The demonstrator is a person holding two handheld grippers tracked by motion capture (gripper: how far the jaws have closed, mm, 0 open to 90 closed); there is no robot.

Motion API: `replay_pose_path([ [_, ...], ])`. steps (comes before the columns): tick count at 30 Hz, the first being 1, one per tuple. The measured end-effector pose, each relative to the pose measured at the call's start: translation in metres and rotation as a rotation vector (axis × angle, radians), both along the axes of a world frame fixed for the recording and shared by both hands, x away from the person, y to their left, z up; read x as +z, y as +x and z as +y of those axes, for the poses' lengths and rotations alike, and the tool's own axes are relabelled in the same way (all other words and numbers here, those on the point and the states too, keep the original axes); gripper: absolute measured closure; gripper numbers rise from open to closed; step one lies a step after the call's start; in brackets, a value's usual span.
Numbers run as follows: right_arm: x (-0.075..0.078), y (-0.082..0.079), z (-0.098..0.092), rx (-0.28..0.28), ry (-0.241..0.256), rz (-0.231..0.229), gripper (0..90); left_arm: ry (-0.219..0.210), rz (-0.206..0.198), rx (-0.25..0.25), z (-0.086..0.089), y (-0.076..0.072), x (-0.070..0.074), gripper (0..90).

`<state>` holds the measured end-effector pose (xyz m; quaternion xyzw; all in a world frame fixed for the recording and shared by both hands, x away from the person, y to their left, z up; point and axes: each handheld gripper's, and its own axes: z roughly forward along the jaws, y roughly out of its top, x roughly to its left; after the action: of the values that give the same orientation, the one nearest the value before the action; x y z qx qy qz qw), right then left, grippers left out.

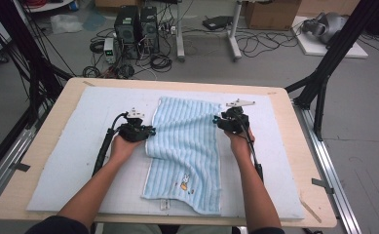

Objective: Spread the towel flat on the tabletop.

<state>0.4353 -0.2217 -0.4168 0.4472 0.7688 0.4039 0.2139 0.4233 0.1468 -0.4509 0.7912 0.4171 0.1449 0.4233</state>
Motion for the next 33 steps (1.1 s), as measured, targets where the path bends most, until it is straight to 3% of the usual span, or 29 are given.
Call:
replay_pose_path([
  [2,-0.003,-0.009,-0.002,0.011,0.022,0.019,59.2,-0.005,0.003,0.020,0.001,0.004,0.000,84.9],
  [6,-0.009,-0.017,0.004,0.055,0.056,0.061,57.9,-0.052,0.028,0.113,0.009,0.015,-0.001,85.3],
  [13,-0.023,-0.015,0.032,0.126,0.024,0.104,58.6,-0.058,0.011,0.185,0.025,0.022,0.000,85.3],
  [16,-0.031,-0.013,0.046,0.147,-0.047,0.106,66.0,-0.064,0.002,0.207,0.037,0.024,0.000,85.3],
  [18,-0.030,-0.010,0.051,0.173,-0.053,0.099,81.6,-0.080,0.004,0.219,0.042,0.026,0.000,85.3],
  [20,-0.029,-0.008,0.057,0.181,-0.090,0.076,85.9,-0.087,0.006,0.226,0.044,0.027,0.000,85.3],
  [22,-0.029,-0.002,0.062,0.170,-0.111,0.064,86.3,-0.082,-0.001,0.220,0.043,0.029,0.000,85.3],
  [27,-0.029,0.013,0.059,0.064,-0.148,0.028,86.4,-0.075,-0.005,0.195,0.036,0.035,0.000,85.0],
  [31,-0.032,0.021,0.058,-0.001,-0.201,-0.016,86.4,-0.057,-0.022,0.172,0.027,0.039,0.000,84.6],
  [33,-0.033,0.022,0.059,-0.021,-0.203,-0.022,85.9,-0.053,-0.036,0.176,0.026,0.038,0.001,82.9],
])
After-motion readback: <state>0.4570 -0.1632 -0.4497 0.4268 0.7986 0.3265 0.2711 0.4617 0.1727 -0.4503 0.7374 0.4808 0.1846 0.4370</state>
